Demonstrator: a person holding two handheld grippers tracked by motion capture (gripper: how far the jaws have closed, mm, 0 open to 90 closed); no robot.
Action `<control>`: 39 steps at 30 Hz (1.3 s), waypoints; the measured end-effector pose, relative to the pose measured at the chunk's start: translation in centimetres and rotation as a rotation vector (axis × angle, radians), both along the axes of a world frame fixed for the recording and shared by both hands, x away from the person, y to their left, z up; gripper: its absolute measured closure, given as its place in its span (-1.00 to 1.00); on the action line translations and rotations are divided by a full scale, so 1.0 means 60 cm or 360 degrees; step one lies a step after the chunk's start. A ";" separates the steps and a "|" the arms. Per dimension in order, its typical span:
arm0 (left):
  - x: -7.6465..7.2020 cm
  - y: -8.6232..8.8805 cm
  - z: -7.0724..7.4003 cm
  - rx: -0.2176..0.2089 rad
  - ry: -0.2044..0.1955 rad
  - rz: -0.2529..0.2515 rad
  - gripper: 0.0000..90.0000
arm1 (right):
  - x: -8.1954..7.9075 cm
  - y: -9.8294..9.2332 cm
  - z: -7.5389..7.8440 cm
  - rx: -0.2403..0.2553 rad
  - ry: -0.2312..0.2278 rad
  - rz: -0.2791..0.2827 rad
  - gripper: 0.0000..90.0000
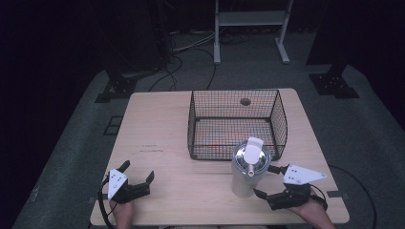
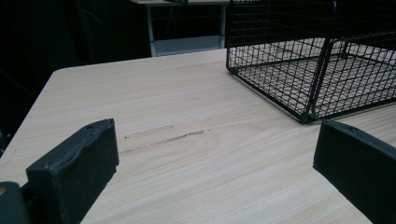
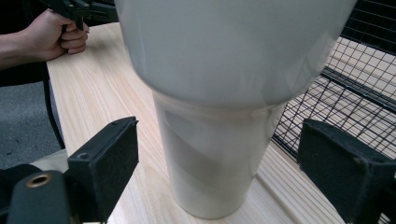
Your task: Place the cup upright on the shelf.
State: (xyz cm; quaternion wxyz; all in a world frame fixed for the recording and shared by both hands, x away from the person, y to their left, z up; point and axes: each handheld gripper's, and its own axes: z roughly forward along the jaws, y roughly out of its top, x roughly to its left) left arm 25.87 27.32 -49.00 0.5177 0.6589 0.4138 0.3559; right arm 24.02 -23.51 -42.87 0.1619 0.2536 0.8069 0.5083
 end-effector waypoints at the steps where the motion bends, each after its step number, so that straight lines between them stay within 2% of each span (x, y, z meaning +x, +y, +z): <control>1: 0.000 0.000 0.000 0.0000 0.0000 0.0000 -1.00 | 0.002 0.002 -0.001 0.0004 0.0002 0.0003 -0.73; 12: 0.000 0.000 0.000 -0.0001 0.0002 -0.0002 -1.00 | 0.017 0.020 -0.013 0.0055 0.0020 0.0016 -0.75; 30: 0.001 0.001 0.000 -0.0007 0.0000 -0.0006 -1.00 | 0.034 0.048 -0.030 0.0175 -0.0031 -0.0036 -0.82; 39: 0.001 0.001 0.000 -0.0007 -0.0001 -0.0005 -1.00 | 0.037 0.055 -0.035 0.0206 -0.0064 -0.0051 -0.83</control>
